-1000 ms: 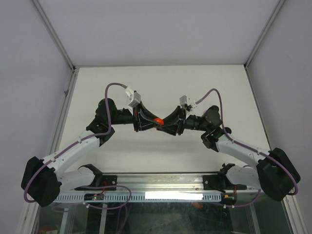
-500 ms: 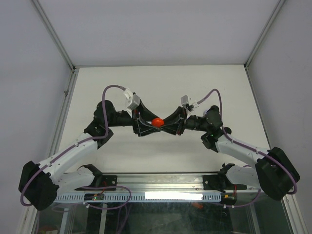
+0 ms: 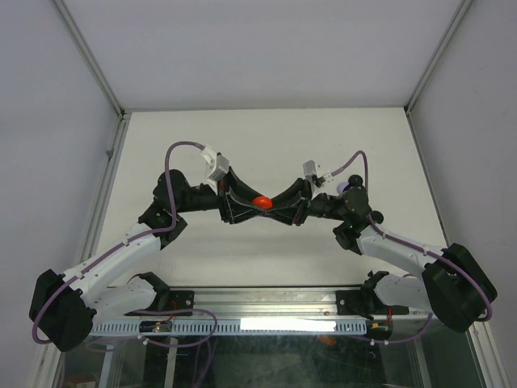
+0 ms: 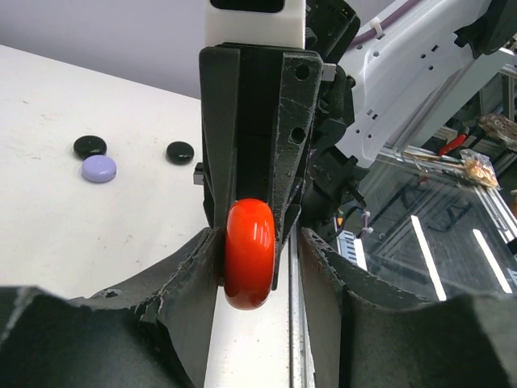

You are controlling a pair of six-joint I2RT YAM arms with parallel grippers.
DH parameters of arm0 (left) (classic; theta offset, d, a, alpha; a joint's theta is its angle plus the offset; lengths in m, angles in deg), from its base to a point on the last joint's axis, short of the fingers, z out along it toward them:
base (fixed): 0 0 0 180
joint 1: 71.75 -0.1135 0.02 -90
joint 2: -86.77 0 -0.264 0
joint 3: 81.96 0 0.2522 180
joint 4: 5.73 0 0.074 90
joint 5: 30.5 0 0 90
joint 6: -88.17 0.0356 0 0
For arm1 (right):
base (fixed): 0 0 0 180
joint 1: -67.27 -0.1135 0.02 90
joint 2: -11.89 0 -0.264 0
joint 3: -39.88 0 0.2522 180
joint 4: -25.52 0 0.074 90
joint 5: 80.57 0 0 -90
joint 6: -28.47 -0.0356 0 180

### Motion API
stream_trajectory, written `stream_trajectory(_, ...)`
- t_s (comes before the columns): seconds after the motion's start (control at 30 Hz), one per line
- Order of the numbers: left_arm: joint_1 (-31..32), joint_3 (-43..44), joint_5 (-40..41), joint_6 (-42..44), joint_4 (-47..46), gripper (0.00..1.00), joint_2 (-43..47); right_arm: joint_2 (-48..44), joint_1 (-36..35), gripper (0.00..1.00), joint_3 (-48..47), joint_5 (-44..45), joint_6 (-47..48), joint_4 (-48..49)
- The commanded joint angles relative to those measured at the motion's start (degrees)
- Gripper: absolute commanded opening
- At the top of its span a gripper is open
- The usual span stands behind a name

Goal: Insert the wireless bluetooth earbuds into the charging case
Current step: Open the charging case.

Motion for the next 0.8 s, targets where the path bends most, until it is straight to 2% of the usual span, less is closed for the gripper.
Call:
stream_trajectory(0.0, -0.36, -0.09, 2.61, -1.35, -4.58, 0.42, 1.06, -0.76, 0.13, 0.00, 0.82, 0.57, -0.58, 4.49)
stream_trajectory(0.13, -0.36, -0.65, 3.40, -2.31, -5.59, 0.33, 1.20, -0.46, 0.13, 0.00, 1.09, 0.46, -0.65, 5.45)
stream_trajectory(0.23, -0.40, -0.61, 3.57, -2.50, -5.56, 0.11, 1.11, -0.02, 0.14, 0.00, 0.96, -0.69, -0.70, 5.52)
stream_trajectory(0.27, -0.41, -0.49, 3.02, -2.15, -5.13, 0.06, 1.00, 0.13, 0.10, 0.00, 0.85, -1.55, -0.70, 5.37)
stream_trajectory(0.33, -0.37, -0.21, 2.63, -1.03, -3.75, 0.00, 0.97, 0.09, 0.15, 0.06, 0.54, -2.49, -0.57, 4.94)
stream_trajectory(0.6, -0.39, 2.32, 1.74, 4.83, 5.03, 0.00, 1.09, -1.63, 0.10, 0.33, -2.05, -3.47, 2.00, -2.82)
stream_trajectory(0.77, -0.35, 3.65, 1.74, 7.24, 8.18, 0.00, 0.13, -1.48, -0.02, 0.39, -3.04, -3.89, 1.58, -4.13)
